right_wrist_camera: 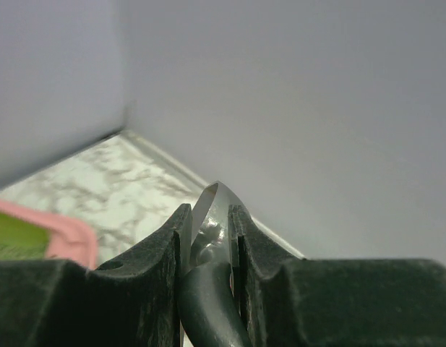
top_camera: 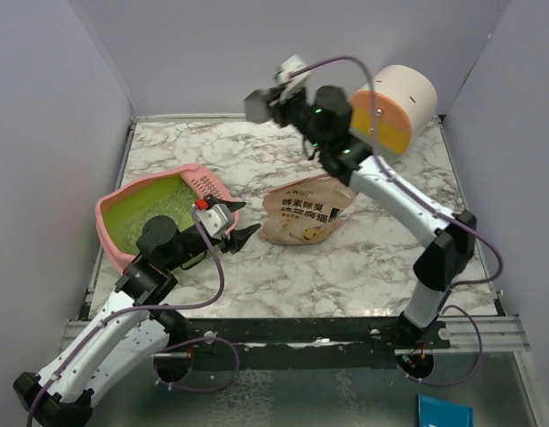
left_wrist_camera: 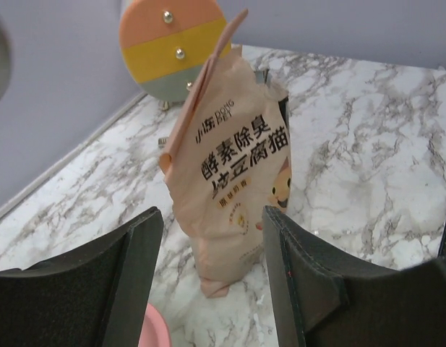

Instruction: Fill the litter box with clean litter

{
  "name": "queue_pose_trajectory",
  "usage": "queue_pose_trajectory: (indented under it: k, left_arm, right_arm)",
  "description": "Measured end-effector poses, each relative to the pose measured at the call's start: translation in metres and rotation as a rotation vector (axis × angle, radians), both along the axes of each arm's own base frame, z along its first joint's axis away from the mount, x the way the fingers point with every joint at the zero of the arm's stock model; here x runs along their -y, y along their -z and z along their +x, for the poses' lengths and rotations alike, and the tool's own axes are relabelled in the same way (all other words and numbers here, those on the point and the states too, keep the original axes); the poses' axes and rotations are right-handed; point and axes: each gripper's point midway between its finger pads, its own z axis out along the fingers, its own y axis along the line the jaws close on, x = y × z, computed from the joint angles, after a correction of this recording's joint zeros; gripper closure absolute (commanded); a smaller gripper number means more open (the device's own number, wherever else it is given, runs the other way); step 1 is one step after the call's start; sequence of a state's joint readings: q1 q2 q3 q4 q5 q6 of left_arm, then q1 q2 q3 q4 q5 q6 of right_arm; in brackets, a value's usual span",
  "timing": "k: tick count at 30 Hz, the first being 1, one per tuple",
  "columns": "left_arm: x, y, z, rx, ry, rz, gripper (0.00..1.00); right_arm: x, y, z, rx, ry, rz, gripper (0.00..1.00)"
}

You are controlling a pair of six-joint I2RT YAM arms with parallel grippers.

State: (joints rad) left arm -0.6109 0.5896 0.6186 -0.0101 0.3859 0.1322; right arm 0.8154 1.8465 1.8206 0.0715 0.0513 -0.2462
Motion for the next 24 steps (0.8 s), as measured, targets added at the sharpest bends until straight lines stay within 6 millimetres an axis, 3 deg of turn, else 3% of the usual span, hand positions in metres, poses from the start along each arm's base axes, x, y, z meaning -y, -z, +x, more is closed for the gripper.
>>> queue_pose_trajectory:
  k: [2, 3, 6, 10, 12, 16, 21, 24]
  left_arm:
    - [0.002, -0.01, 0.006, 0.019, -0.01, -0.018, 0.39]
    - [0.004, -0.015, 0.009, 0.027, -0.014, -0.026, 0.39]
    - [0.011, -0.029, 0.022, 0.038, -0.022, -0.037, 0.39]
    - [0.029, -0.048, 0.045, 0.04, -0.011, -0.027, 0.39]
    - [0.041, -0.053, 0.056, 0.035, 0.014, 0.003, 0.38]
    - [0.063, -0.057, 0.07, 0.024, 0.095, 0.086, 0.38]
    - [0.076, -0.053, 0.075, 0.018, 0.166, 0.143, 0.38]
    - [0.082, -0.056, 0.079, 0.013, 0.199, 0.157, 0.38]
  right_arm:
    - [0.063, -0.02, 0.024, -0.023, 0.086, 0.08, 0.99]
    - [0.105, -0.034, 0.036, -0.024, 0.144, 0.132, 0.99]
    - [0.192, -0.061, 0.047, -0.028, 0.248, 0.251, 0.99]
    - [0.27, -0.075, 0.035, -0.073, 0.288, 0.374, 0.99]
    - [0.298, -0.073, 0.03, -0.109, 0.313, 0.4, 0.99]
    - [0.328, -0.053, 0.015, -0.22, 0.371, 0.397, 0.99]
    - [0.321, 0.003, -0.024, -0.385, 0.341, 0.338, 0.99]
    - [0.319, 0.016, -0.036, -0.431, 0.329, 0.304, 0.99]
